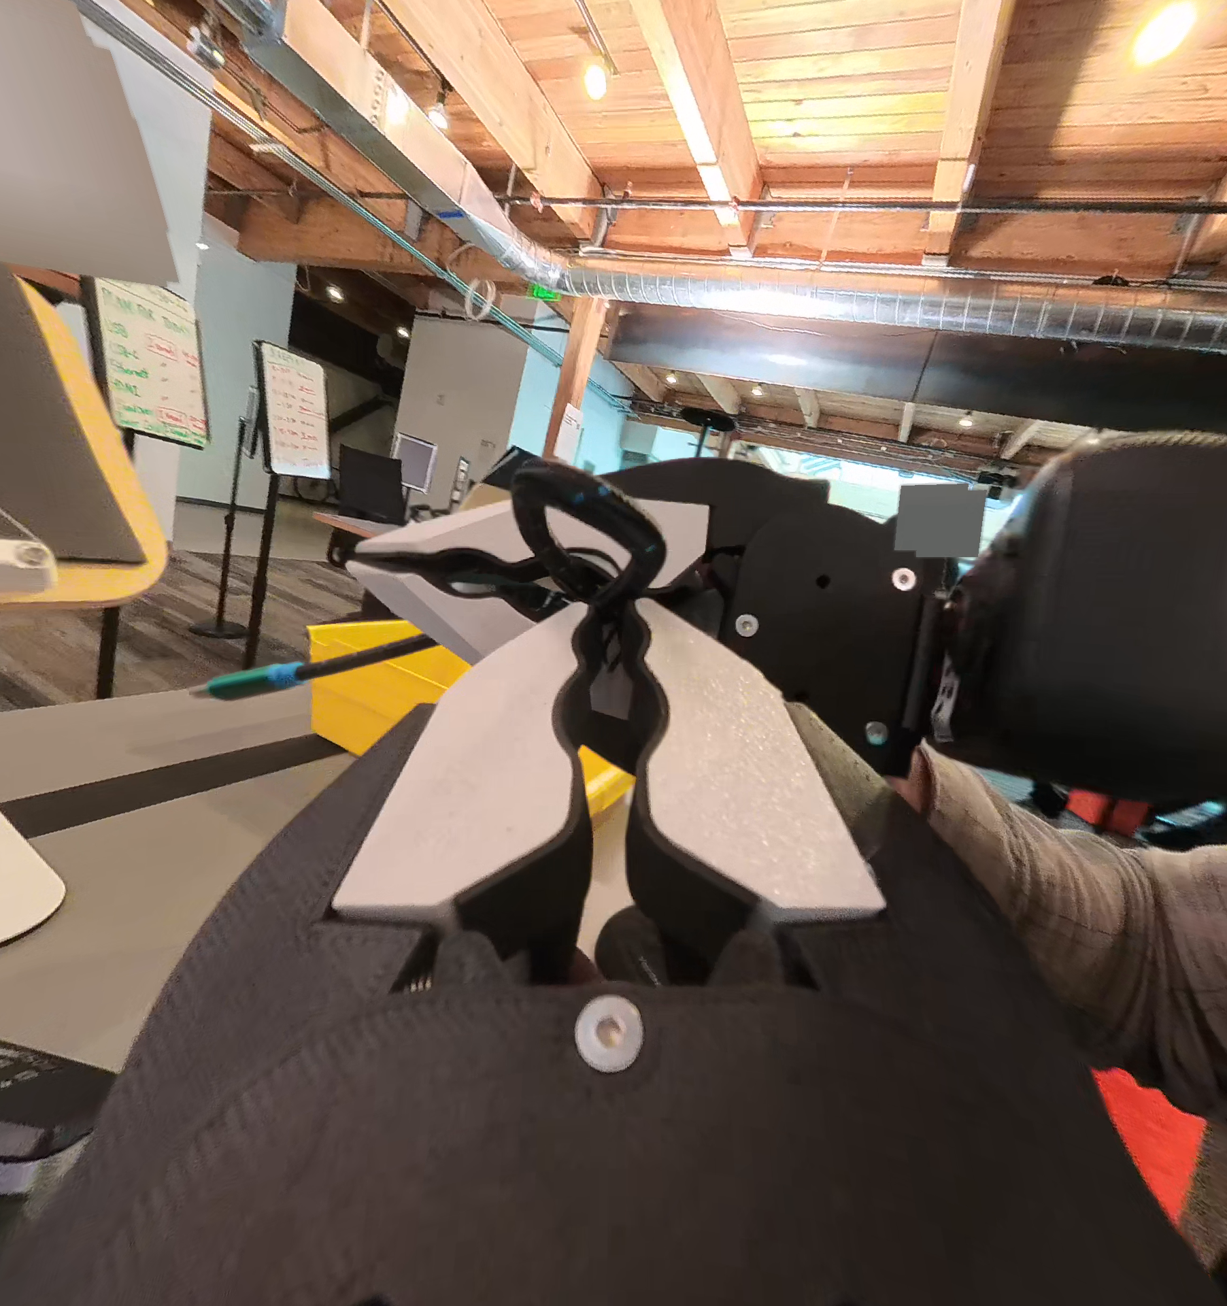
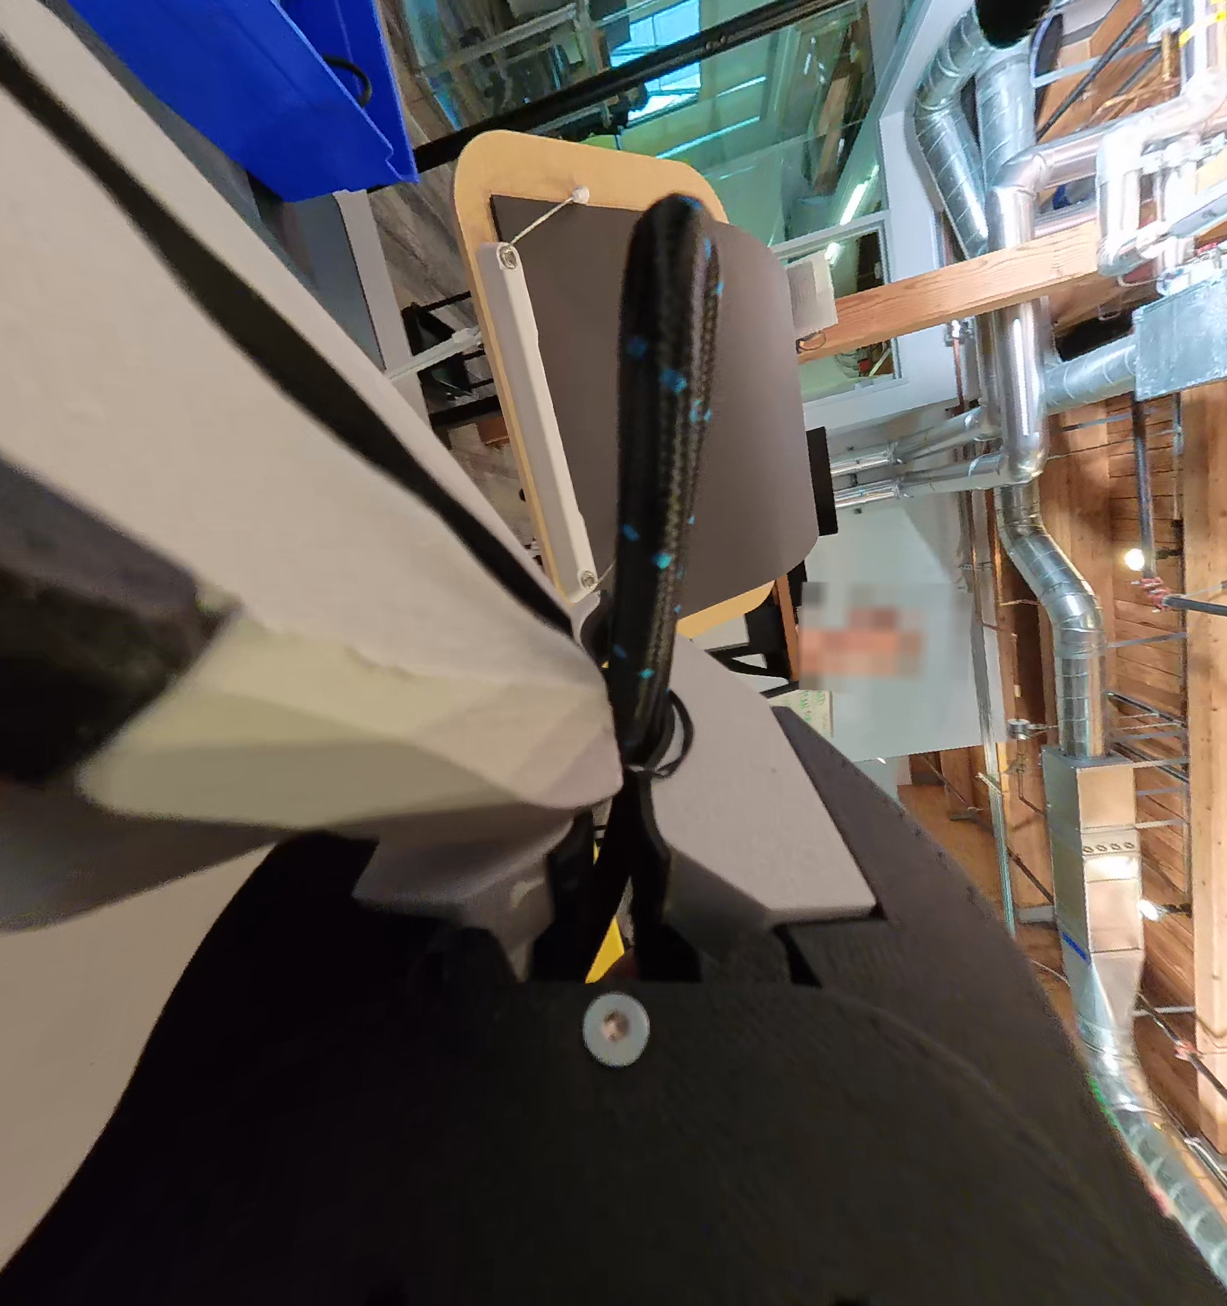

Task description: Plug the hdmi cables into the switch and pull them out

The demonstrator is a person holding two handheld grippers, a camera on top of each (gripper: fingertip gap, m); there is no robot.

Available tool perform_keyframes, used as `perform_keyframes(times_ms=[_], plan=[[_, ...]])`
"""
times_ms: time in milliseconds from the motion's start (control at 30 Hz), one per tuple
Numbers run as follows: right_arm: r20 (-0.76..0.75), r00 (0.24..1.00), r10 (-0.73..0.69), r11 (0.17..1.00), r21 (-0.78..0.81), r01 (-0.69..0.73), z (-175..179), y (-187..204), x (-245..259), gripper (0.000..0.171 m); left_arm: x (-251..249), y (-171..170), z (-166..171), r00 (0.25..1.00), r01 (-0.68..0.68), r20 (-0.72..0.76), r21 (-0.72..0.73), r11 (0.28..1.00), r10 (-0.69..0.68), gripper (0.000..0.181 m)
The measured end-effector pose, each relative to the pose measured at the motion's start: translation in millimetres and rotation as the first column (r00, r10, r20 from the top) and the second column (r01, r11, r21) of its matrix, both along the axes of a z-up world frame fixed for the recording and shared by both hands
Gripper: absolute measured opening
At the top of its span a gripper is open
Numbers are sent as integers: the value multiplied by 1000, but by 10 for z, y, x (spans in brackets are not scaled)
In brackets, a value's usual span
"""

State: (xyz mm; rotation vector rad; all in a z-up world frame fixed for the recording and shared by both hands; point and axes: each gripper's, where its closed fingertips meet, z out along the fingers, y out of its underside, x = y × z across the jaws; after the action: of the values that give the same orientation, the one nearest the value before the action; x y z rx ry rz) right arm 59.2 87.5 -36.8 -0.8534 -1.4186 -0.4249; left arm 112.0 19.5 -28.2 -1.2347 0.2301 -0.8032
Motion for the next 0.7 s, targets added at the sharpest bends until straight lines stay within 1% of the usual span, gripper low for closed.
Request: perform_keyframes(times_ms=[133,233,300,367,400,467,533,600,667,700], plan=[[54,998,14,999,-38,-12,-42,-8,14,0,-5,-10,-42,998,37,-52,-24,999,-38,2],[97,995,23,994,-109,-13,-135,-18,17,0,-16,-8,-66,994,19,-104,-29,999,-22,2],[114,993,40,977,-211,-15,-222,-47,18,0,-31,-4,-91,989,-4,-148,-22,1000,1,2],[119,991,65,963,-266,-31,-259,-76,15,0,-45,-5,-93,983,-27,-185,-9,1000,25,1],[106,990,92,939,-339,-51,-295,-111,6,0,-52,-2,-99,977,-41,-209,-1,999,40,1],[114,987,114,909,-413,-57,-356,-133,19,0,-67,5,-104,966,-56,-252,8,998,56,1],[72,983,170,845,-524,-108,-391,-216,-6,0,-67,-2,-102,959,-60,-277,21,998,64,1],[68,979,192,802,-586,-117,-444,-252,-5,0,-71,5,-105,952,-74,-295,26,997,78,1],[9,967,253,677,-716,-170,-488,-365,-25,0,-82,8,-112,950,-75,-301,30,997,81,1],[2,961,275,628,-757,-178,-522,-396,-18,0,-90,21,-123,944,-86,-316,32,996,92,1]])
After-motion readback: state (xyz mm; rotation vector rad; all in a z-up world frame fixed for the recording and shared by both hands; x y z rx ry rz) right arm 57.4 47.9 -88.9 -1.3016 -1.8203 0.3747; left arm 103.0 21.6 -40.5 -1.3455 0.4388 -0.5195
